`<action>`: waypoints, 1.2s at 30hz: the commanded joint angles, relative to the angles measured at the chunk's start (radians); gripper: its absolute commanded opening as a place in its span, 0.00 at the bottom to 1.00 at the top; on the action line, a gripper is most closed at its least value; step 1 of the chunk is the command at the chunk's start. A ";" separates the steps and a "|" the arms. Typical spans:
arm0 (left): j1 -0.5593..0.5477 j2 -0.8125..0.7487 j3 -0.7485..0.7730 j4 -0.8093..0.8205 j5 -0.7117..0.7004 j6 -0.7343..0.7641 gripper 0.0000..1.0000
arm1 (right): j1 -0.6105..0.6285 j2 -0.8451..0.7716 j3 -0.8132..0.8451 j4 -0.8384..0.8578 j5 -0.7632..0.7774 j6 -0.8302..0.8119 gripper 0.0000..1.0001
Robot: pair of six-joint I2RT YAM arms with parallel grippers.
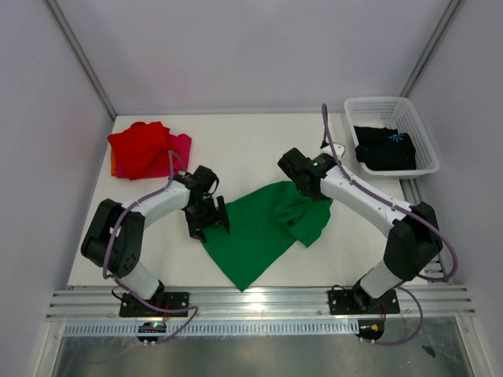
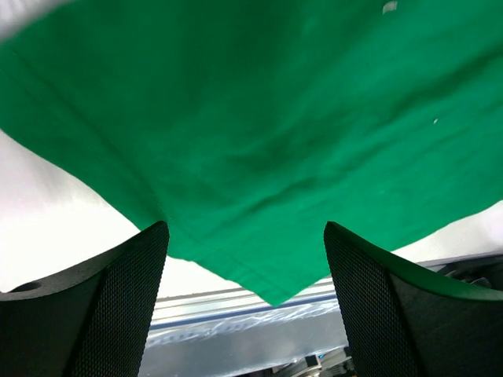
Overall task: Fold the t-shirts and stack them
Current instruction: Flatten out the tshirt
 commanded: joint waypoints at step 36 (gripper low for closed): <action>-0.594 0.073 0.084 -0.004 -0.091 -0.670 0.81 | -0.318 0.552 0.435 0.474 -0.255 -0.396 0.31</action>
